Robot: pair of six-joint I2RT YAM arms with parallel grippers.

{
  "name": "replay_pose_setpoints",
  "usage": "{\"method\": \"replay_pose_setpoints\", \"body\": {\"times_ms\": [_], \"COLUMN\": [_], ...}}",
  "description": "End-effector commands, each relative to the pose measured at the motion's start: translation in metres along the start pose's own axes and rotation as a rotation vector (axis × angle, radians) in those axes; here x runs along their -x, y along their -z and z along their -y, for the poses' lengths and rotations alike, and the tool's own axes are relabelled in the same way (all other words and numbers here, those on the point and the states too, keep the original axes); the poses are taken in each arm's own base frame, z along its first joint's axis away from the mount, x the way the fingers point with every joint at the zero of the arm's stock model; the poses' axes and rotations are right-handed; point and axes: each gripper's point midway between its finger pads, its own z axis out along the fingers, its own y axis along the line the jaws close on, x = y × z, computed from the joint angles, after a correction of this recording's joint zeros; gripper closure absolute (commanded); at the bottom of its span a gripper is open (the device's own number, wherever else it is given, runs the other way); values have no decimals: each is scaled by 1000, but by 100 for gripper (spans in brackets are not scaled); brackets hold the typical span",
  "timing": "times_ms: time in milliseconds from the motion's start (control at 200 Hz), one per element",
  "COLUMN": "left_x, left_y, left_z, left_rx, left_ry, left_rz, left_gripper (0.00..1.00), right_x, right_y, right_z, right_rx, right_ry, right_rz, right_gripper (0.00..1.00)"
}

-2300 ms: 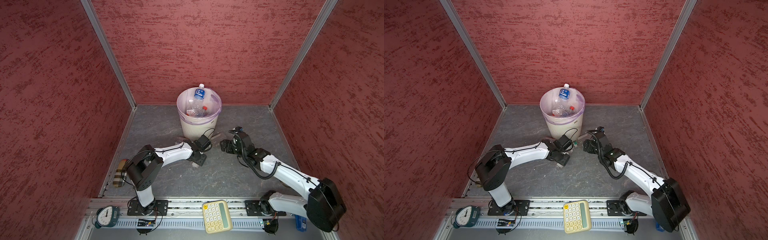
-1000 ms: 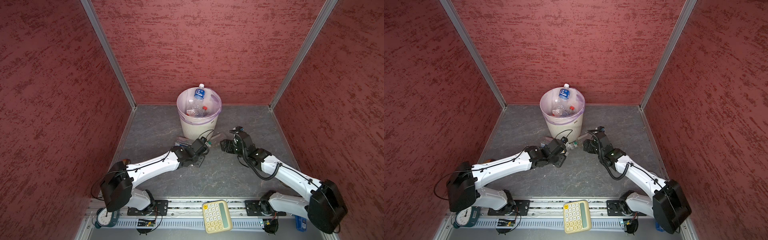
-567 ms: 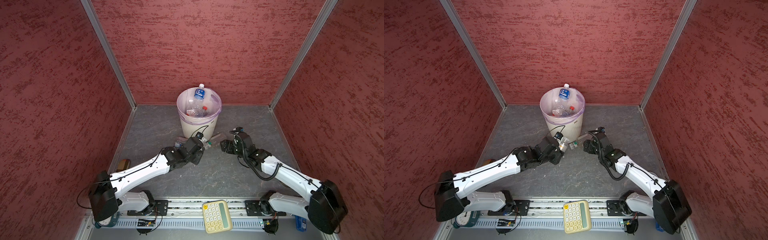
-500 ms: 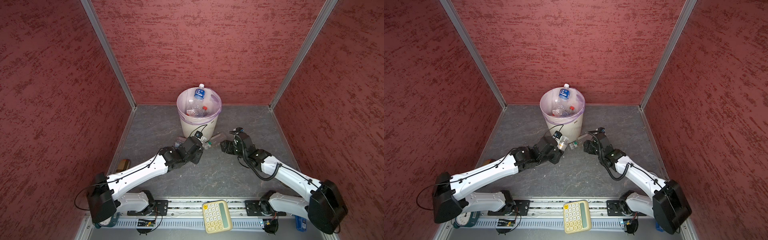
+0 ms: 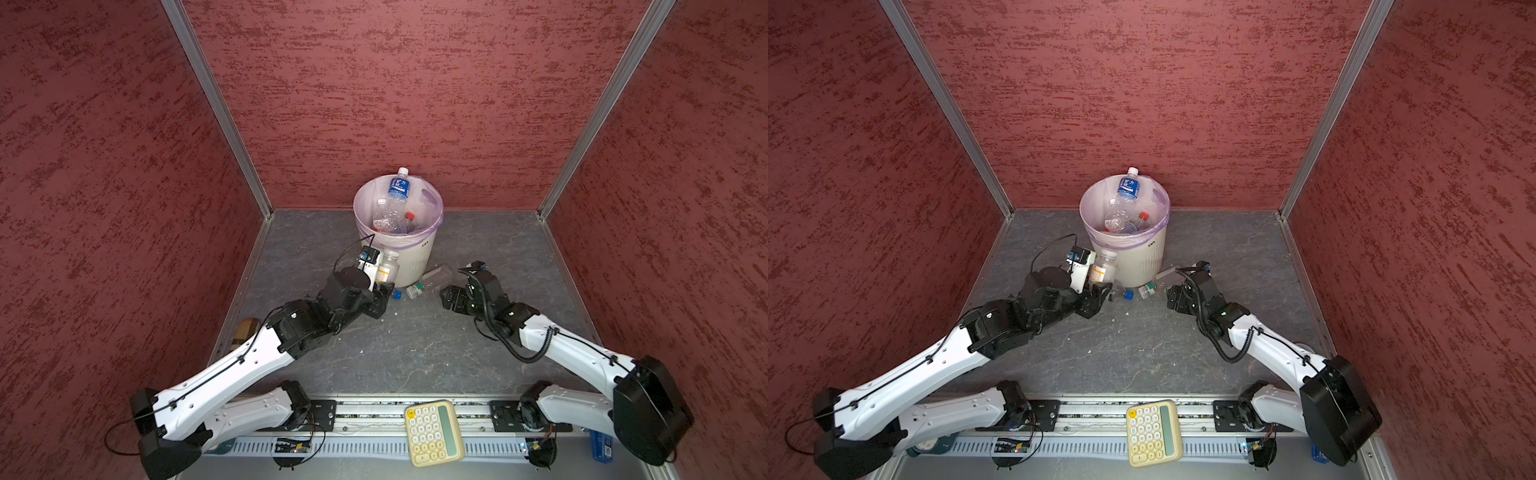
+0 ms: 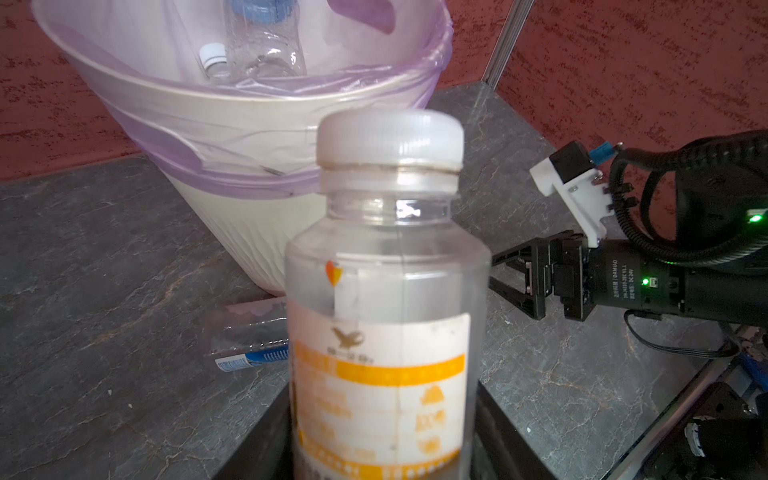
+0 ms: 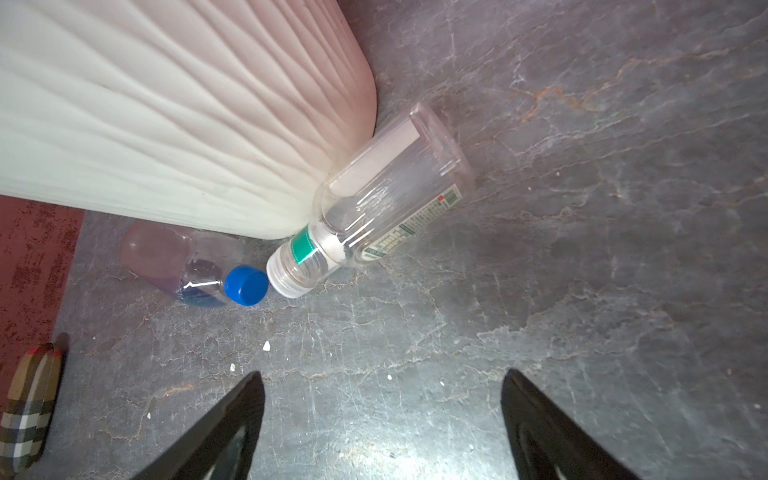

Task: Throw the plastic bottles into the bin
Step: 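Carry the orange-labelled bottle up over the bin with the left gripper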

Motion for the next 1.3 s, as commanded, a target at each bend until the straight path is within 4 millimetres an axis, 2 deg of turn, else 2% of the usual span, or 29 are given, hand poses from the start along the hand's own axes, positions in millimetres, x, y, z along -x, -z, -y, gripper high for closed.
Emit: {"method": "replay_pose_setpoints", "body": {"times_ms": [0,195,526,787,902,1077,1202,1297], "left_x": [24,37,57,74,84,105,138,173], "left_y": [16,35,82,98,98,84,64,35], "left_z": [-4,-11,-36,-42,-41,-38,-46,-59], "left_rx": [-8,-6,40,61,58,34,18,-5], "left_ry": [43,72,138,134,125,120,145,183], "left_rz": [75,128,301,360,377,406,424,428], "left_gripper": [68,67,66,66,66,66,66,66], "right_x": [4,6,9,11,10,12,14,13], "right_y": [-1,-1,-3,-1,-1,0,2,4], "right_z": [-3,-7,-11,-13,-13,-16,-18,-18], "right_rx": [23,36,46,48,49,64,76,82], "right_ry": [-24,-23,-22,-15,-15,-15,-24,-24], "right_rz": [13,13,11,17,15,21,28,29], "right_gripper": [10,10,10,10,10,10,10,10]}}
